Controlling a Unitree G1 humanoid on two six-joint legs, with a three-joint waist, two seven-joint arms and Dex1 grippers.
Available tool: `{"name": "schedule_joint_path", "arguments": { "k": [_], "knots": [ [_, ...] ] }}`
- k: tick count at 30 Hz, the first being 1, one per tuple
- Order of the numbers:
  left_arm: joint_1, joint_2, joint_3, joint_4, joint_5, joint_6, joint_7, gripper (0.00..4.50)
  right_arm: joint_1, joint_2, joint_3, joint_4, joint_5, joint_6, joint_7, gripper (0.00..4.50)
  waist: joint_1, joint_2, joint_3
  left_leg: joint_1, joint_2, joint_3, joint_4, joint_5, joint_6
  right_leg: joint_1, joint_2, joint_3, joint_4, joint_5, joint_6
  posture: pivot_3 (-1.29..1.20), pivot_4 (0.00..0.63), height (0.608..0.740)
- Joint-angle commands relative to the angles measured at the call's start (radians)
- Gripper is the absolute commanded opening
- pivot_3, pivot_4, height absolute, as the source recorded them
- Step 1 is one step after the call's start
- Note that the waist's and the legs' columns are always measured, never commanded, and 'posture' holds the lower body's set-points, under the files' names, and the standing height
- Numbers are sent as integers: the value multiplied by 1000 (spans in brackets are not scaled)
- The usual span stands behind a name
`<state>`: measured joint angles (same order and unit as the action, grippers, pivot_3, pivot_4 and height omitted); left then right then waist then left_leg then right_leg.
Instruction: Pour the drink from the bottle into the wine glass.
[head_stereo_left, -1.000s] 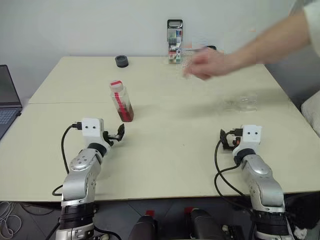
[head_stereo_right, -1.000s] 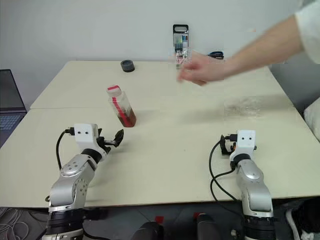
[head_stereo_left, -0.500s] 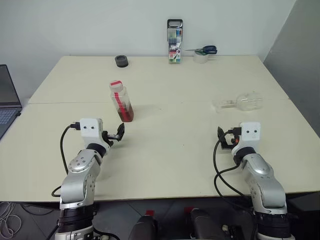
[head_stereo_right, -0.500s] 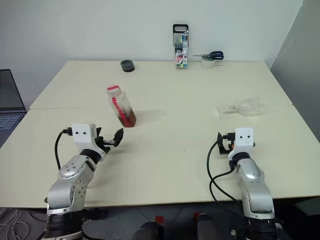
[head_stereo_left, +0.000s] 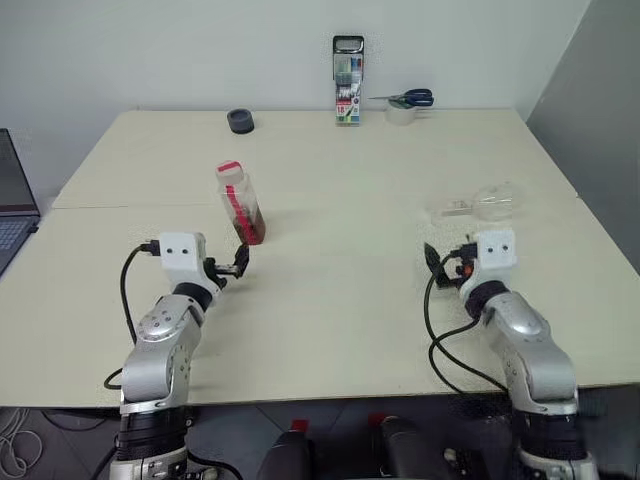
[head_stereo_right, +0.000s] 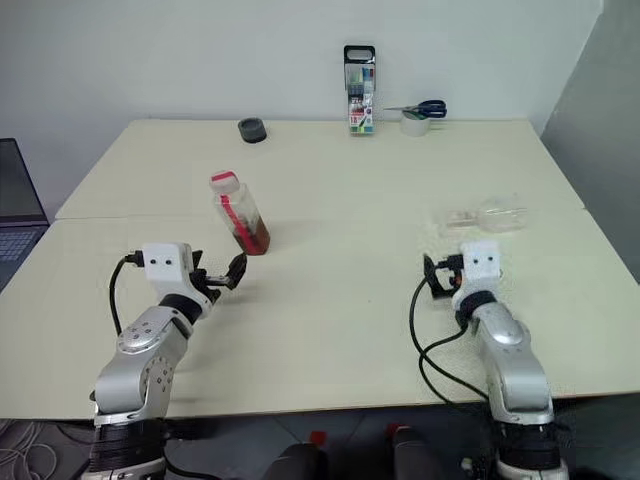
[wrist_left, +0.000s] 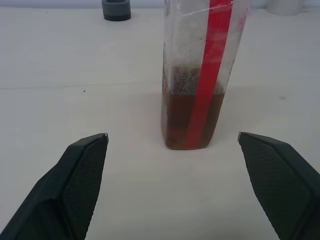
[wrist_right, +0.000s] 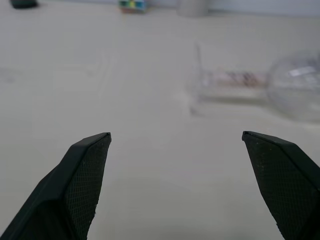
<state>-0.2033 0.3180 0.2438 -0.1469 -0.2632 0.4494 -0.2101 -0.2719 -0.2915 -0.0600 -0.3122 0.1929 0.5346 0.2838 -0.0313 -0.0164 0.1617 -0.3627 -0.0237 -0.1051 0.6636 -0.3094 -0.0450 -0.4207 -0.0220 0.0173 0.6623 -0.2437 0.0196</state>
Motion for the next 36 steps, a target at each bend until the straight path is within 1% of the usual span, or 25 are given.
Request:
{"name": "schedule_joint_path", "arguments": {
  "k": [1,4,7,8,11,13,18,32,36],
  "knots": [
    [-18,10,7,-4,0,-26,-8,4468,-103,-68,-13,-63,140,53,170,4500,1,0,0,0,0,0,0,0,0,0,0,-1,0,0,0,0,150,740],
    [-29,12,8,9,1,-33,-11,4468,-202,-138,-25,-99,354,171,354,4500,2,0,0,-1,0,-1,-1,0,0,0,0,-1,-1,0,0,0,150,740],
    [-35,13,8,14,2,-39,-13,4468,-244,-156,-23,-115,473,251,409,4500,3,0,0,-1,0,-2,-1,-1,1,1,-1,-2,-2,0,0,0,150,740],
    [-36,14,8,14,2,-40,-13,4468,-253,-160,-17,-115,491,261,419,4500,3,0,0,-1,0,-2,-1,-2,4,1,-1,-1,-2,0,0,0,150,740],
    [-34,14,10,8,2,-41,-13,4468,-273,-152,-3,-124,534,282,423,4500,4,0,0,-1,0,-2,0,-2,4,1,-3,-1,-2,0,0,0,150,740],
    [-31,14,12,3,3,-43,-11,4468,-288,-144,5,-127,547,285,412,4500,4,0,0,-1,0,-2,0,-2,4,0,-4,-1,-2,0,0,0,150,740],
    [-38,20,17,7,3,-45,-13,4468,-298,-153,39,-122,509,252,412,4500,4,0,0,-1,0,-2,0,-1,2,0,-4,-1,-2,0,0,0,150,740],
    [-203,50,-4,132,8,-79,-57,4468,-287,-141,41,-137,503,222,358,4500,5,0,0,-2,0,-2,0,0,0,0,-4,-2,-1,0,0,0,150,740],
    [-283,59,-18,207,25,-115,-71,4468,-288,-139,38,-141,507,222,346,4500,5,0,0,-2,-1,-2,0,0,0,0,-4,-2,-1,0,0,0,150,740]
  ]
}}
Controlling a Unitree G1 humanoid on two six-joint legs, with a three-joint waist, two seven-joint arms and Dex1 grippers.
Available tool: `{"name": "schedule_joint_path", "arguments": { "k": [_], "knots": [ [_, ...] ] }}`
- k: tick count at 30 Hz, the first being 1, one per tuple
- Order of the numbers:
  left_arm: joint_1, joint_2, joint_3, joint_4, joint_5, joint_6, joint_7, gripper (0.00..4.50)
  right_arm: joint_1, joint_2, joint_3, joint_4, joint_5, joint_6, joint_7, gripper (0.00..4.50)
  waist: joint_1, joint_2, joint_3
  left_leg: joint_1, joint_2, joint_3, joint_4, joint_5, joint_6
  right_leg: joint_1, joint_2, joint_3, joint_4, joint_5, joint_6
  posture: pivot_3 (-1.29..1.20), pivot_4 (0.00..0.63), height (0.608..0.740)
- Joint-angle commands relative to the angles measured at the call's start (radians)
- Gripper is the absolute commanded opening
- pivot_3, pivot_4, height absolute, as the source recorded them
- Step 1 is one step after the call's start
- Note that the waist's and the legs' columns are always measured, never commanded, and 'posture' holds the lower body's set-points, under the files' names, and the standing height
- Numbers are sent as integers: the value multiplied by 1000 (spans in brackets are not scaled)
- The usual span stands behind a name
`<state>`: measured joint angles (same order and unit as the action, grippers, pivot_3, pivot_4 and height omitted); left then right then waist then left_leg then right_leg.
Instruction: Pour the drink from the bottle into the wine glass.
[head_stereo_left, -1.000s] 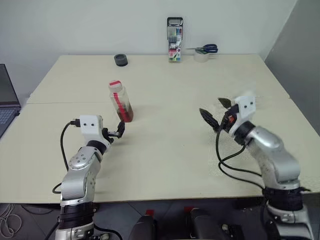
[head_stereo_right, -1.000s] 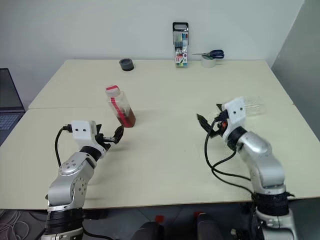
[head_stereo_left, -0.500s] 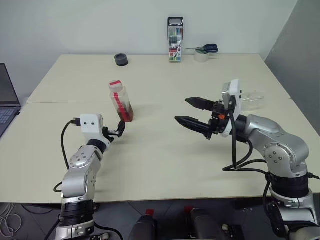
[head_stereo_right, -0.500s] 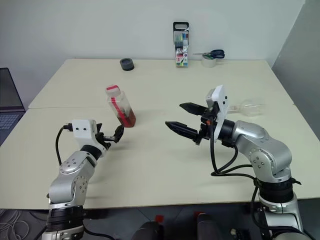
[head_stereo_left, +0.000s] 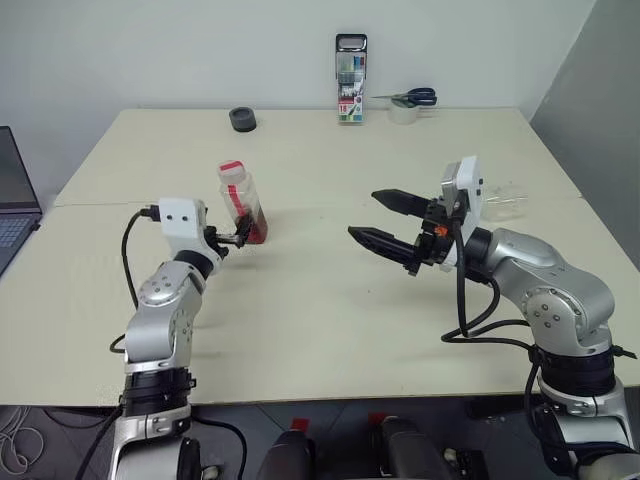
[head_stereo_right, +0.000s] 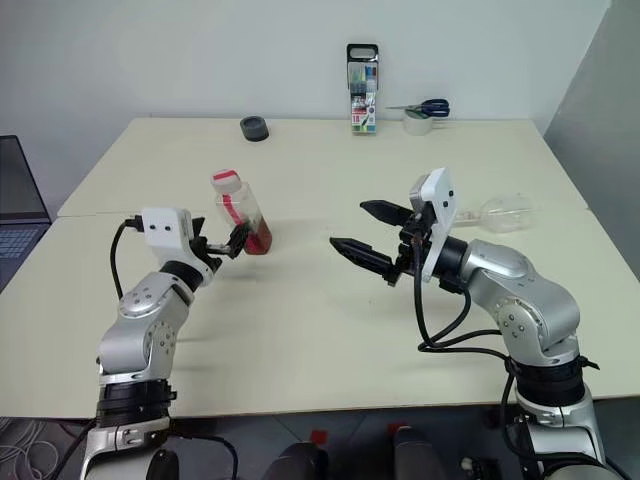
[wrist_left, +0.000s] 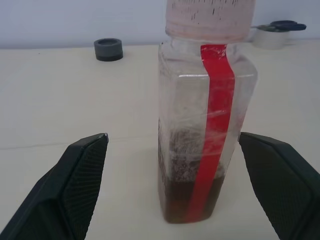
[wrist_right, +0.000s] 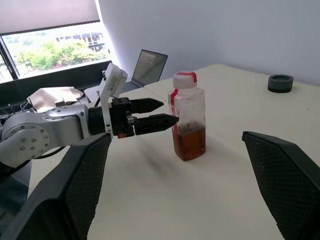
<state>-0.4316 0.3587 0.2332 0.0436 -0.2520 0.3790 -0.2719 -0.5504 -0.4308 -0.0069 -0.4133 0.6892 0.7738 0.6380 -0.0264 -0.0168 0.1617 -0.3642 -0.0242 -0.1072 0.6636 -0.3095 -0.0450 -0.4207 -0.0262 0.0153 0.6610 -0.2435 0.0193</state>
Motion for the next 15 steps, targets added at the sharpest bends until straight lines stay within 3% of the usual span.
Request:
{"name": "schedule_joint_path", "arguments": {
  "k": [1,15],
  "knots": [
    [-64,19,-7,28,16,-51,-11,4468,-9,0,-15,-40,10,-19,-10,4500,0,0,0,0,0,0,0,0,0,0,0,0,0,0,0,0,150,740],
    [-186,11,-28,213,50,-159,-32,4468,-15,5,-24,-45,22,-10,-41,4500,0,0,0,0,0,0,0,0,0,0,0,0,0,0,0,0,150,740]
  ]
}}
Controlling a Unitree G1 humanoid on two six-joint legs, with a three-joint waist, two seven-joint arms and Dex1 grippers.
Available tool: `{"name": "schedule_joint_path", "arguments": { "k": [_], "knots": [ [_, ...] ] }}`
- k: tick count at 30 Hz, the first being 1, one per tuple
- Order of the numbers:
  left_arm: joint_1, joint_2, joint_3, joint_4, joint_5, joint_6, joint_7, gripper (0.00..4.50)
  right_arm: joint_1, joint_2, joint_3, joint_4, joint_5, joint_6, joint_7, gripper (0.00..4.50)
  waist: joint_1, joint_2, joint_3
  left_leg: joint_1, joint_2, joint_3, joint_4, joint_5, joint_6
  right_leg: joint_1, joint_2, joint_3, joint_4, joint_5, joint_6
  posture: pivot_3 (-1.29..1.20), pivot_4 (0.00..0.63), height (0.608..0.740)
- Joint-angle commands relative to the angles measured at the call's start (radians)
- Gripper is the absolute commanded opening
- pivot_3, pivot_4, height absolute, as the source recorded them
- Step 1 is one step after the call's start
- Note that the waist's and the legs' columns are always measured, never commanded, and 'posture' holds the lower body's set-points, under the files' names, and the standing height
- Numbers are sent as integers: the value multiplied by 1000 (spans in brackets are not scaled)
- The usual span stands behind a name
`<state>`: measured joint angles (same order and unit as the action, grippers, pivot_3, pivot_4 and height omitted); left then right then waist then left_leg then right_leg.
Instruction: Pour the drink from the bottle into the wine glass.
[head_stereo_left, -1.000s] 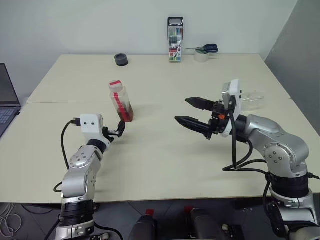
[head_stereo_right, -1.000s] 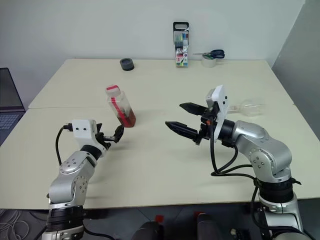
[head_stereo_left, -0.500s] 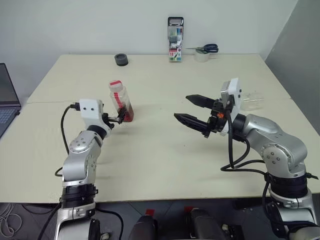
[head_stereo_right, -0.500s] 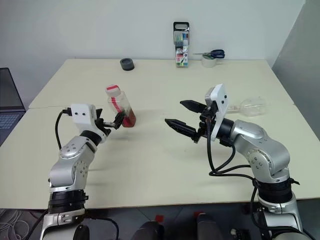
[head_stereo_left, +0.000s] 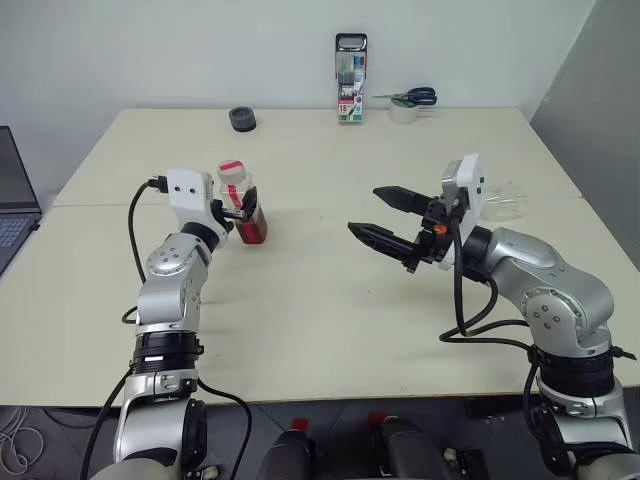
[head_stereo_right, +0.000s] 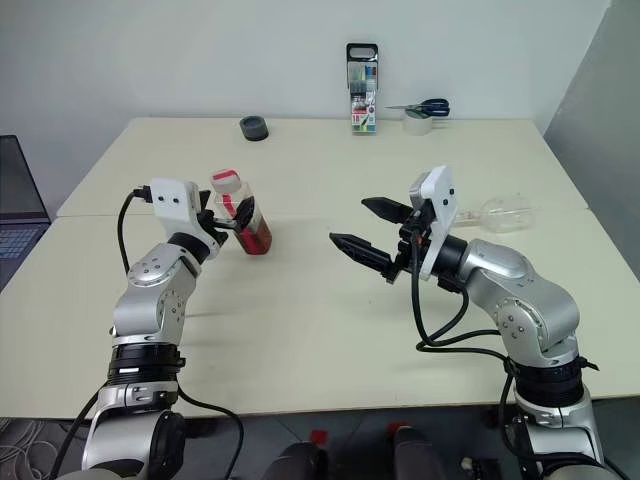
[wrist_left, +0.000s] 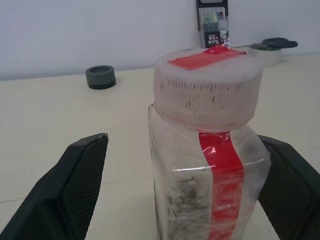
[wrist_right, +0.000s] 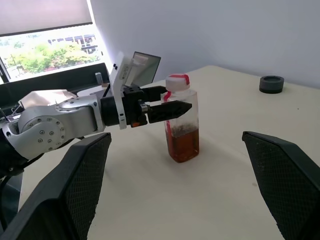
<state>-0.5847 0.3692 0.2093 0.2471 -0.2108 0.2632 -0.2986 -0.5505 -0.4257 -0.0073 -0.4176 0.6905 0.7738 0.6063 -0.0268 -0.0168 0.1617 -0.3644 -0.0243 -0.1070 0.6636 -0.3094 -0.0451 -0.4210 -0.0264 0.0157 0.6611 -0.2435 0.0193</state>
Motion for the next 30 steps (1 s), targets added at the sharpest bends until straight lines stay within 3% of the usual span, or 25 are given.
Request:
{"name": "schedule_joint_path", "arguments": {
  "k": [1,23,26,30],
  "knots": [
    [-39,-3,-5,21,8,-51,-4,4468,-15,0,-24,-41,21,-9,-12,4500,0,0,0,0,0,0,0,0,0,0,0,0,0,0,0,0,150,740],
    [-83,-17,1,126,1,-131,-2,4468,-18,5,-24,-33,24,-19,-47,4500,0,0,0,0,0,0,0,0,0,0,0,0,1,0,0,0,150,740],
    [-77,-17,9,129,-6,-126,1,3886,-24,7,-26,-32,26,-19,-51,4500,0,0,0,0,0,0,0,0,0,0,0,0,1,0,0,0,150,740],
    [-66,-19,11,126,-12,-127,0,2641,-19,7,-24,-31,19,-23,-52,4500,0,0,0,0,0,0,0,0,0,0,0,0,1,0,0,0,150,740]
  ]
}}
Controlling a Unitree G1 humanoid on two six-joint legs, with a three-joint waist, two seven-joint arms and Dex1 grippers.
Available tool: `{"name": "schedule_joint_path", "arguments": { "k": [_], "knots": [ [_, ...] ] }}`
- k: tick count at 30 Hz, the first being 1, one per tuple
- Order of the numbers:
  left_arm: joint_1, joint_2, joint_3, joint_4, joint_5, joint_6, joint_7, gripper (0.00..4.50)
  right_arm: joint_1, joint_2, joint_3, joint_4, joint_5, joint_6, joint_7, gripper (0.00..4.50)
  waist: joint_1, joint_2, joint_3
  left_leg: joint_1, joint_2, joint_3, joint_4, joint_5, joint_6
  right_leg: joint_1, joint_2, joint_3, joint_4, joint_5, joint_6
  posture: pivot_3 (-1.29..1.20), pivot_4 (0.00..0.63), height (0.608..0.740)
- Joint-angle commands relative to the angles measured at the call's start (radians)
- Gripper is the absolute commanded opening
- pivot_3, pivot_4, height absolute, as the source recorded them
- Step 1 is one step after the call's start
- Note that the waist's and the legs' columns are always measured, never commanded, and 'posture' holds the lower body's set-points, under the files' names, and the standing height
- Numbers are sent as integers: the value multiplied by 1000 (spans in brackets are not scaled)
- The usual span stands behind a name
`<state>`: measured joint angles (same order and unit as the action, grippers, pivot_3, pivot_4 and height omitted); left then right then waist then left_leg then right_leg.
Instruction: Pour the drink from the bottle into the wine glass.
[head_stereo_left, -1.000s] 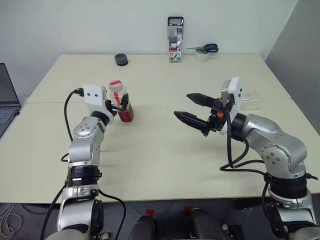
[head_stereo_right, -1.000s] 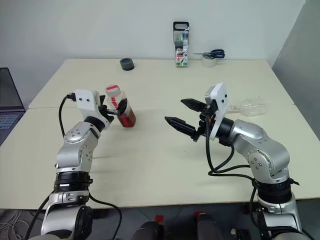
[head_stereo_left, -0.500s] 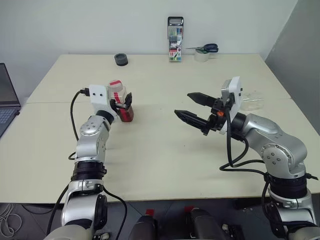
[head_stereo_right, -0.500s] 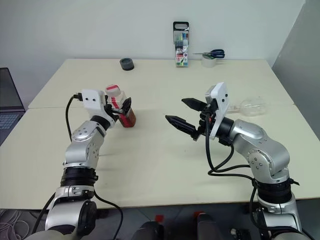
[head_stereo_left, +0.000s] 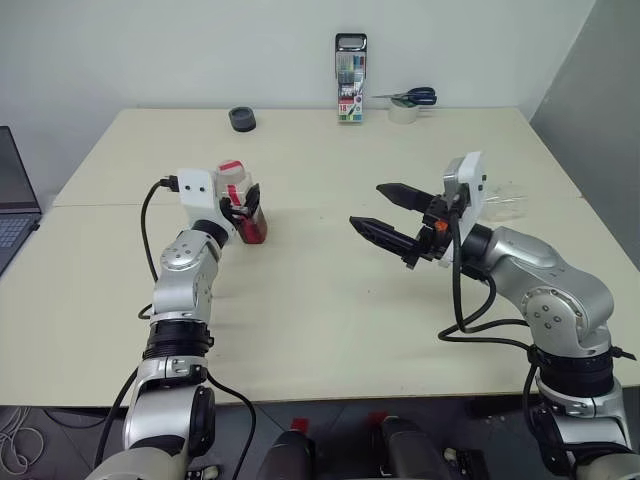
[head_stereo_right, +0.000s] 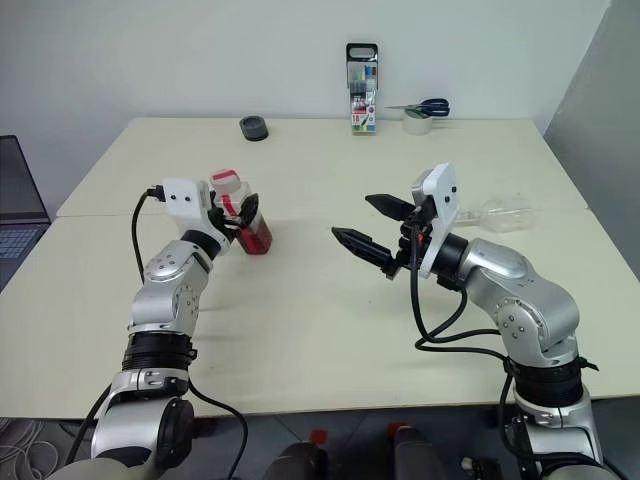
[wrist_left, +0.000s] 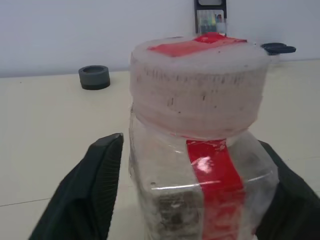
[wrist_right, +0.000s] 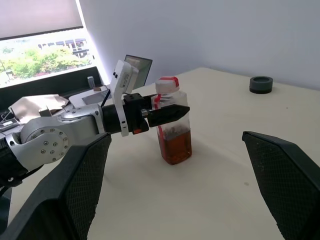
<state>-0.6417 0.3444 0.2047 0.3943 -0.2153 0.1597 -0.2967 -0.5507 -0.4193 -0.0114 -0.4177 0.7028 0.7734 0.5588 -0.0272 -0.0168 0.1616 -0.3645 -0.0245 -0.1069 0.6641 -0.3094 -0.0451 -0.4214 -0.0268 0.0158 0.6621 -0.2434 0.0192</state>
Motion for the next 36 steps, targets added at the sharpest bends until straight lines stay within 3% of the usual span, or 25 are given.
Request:
{"name": "schedule_joint_path", "arguments": {
  "k": [1,3,14,18,27,36],
  "knots": [
    [-9,6,17,-21,-9,-23,-2,2332,-17,0,-18,-31,3,-23,-4,4500,0,0,0,0,0,0,0,0,0,0,0,0,0,0,0,0,150,740],
    [-8,6,17,-19,-12,-24,-1,1859,-15,-1,-17,-31,-1,-24,-5,4500,0,0,0,0,0,0,0,0,0,0,0,0,0,0,0,0,150,740],
    [7,23,-1,-51,-5,1,-20,1844,-27,-9,-13,-19,-35,-28,-15,4500,0,0,0,0,0,0,0,0,0,0,0,0,0,0,0,0,150,740],
    [6,57,-96,-144,11,-3,-159,1844,-53,-13,-5,-2,-59,-20,-28,4500,-1,0,0,0,0,0,0,0,0,-1,0,0,1,0,0,0,150,740],
    [-2,94,-262,-366,-216,209,-641,1844,-134,7,14,4,-30,27,-20,4500,-3,0,0,-1,0,0,0,0,0,0,0,0,0,0,0,0,150,740],
    [-55,98,-302,-318,-184,160,-759,1844,-121,14,28,-43,-25,55,-42,4500,-5,0,0,0,0,1,1,0,0,0,4,1,1,0,0,0,150,740]
  ]
}}
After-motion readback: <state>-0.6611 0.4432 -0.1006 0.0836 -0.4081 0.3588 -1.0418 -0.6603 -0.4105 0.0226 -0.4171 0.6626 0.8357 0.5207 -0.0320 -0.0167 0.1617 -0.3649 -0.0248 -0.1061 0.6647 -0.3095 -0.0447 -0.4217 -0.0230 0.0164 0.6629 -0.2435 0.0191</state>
